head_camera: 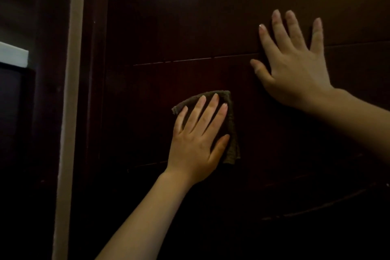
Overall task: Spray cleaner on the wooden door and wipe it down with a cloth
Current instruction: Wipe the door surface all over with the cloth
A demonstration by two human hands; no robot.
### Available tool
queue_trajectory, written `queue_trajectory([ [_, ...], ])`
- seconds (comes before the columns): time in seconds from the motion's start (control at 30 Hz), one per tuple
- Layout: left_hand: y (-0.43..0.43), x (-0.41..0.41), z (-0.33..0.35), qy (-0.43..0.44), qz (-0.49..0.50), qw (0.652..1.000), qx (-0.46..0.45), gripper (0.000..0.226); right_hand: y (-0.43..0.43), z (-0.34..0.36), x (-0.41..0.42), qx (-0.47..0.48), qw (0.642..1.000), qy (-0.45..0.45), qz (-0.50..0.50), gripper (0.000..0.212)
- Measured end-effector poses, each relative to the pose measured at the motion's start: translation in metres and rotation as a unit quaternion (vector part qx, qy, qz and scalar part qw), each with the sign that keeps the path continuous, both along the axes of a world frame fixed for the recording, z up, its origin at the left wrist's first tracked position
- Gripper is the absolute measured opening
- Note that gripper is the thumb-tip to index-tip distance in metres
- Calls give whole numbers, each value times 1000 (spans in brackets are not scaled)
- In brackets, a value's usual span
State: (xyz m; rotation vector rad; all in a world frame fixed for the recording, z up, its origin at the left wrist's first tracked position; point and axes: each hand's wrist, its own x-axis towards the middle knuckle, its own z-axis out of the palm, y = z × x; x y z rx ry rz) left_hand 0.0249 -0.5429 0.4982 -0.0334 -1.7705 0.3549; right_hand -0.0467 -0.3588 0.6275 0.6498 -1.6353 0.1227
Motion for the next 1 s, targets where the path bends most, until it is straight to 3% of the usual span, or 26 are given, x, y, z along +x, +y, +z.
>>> queue_trajectory([
  [0.17,-7,3,-29,8,8,999,35,54,-3,-5,-2,-15,1000,22,1,70],
  [0.4,-37,17,-28,-25,10,998,-50,52,-4,-4,-3,-17,999,33,11,70],
  [0.57,-66,24,12,27,34,998,52,57,-4,-2,-5,-20,999,35,10,71],
  [0.7,-68,24,0,52,18,989,135,58,-5,-3,-8,-28,999,43,12,70],
  [0.9,-81,32,-18,10,39,995,90,57,-5,-2,-9,-23,999,41,7,71],
  [1.0,-92,36,1,28,33,989,139,58,-6,0,-12,-26,999,40,-1,70],
])
